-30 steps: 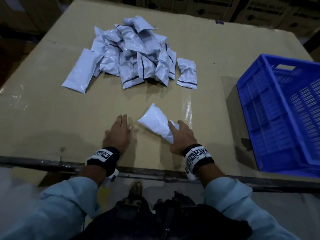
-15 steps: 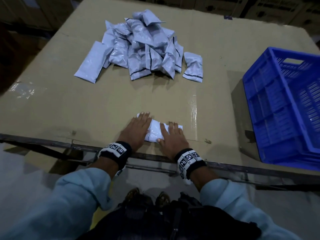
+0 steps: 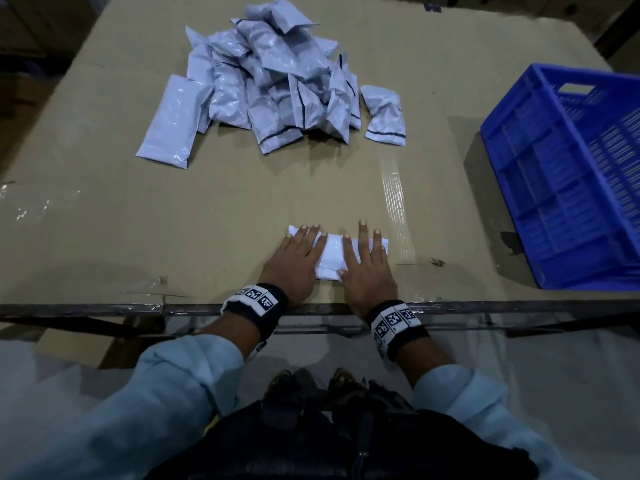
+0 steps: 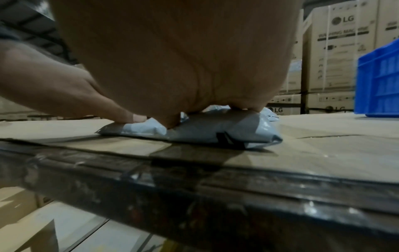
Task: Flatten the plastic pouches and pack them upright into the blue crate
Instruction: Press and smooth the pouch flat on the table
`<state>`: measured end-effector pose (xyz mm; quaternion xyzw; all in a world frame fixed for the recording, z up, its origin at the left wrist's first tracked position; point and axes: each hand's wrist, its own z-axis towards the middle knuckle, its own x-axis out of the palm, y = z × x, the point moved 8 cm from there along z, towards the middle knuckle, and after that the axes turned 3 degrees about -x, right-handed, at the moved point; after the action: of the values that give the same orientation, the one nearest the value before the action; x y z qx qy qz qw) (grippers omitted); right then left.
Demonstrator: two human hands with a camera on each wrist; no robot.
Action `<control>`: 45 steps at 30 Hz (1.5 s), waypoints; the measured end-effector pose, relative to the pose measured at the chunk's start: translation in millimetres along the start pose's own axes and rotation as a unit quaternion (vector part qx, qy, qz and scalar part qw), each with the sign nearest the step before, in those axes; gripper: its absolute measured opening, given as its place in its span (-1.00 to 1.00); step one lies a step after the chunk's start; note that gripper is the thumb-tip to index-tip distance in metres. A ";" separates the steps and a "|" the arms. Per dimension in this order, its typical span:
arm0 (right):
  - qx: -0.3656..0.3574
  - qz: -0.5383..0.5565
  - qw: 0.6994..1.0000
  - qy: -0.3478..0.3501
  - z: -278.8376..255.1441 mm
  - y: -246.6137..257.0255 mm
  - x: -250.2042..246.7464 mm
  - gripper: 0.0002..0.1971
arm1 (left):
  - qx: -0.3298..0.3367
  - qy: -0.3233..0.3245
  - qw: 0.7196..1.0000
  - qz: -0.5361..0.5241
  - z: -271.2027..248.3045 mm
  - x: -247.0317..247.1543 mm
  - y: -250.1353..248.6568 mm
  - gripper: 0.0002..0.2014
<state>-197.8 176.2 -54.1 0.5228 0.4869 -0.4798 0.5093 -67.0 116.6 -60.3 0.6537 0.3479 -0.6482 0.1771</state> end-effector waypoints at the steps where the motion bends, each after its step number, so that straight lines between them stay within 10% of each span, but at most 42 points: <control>1: -0.002 -0.001 1.000 -0.007 -1.9 3.9 -0.9 -0.29 | 0.003 0.003 1.000 0.002 -0.2 0.3 0.3 -0.30; 45: 0.023 0.052 0.998 -0.035 -0.9 3.0 5.9 -0.30 | -0.052 0.068 0.995 0.041 10.8 -2.8 -10.6 -0.07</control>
<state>-194.4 177.2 -59.8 0.5419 0.4296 -0.4817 0.5382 -81.8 115.9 -56.3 0.7001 0.3651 -0.5754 0.2133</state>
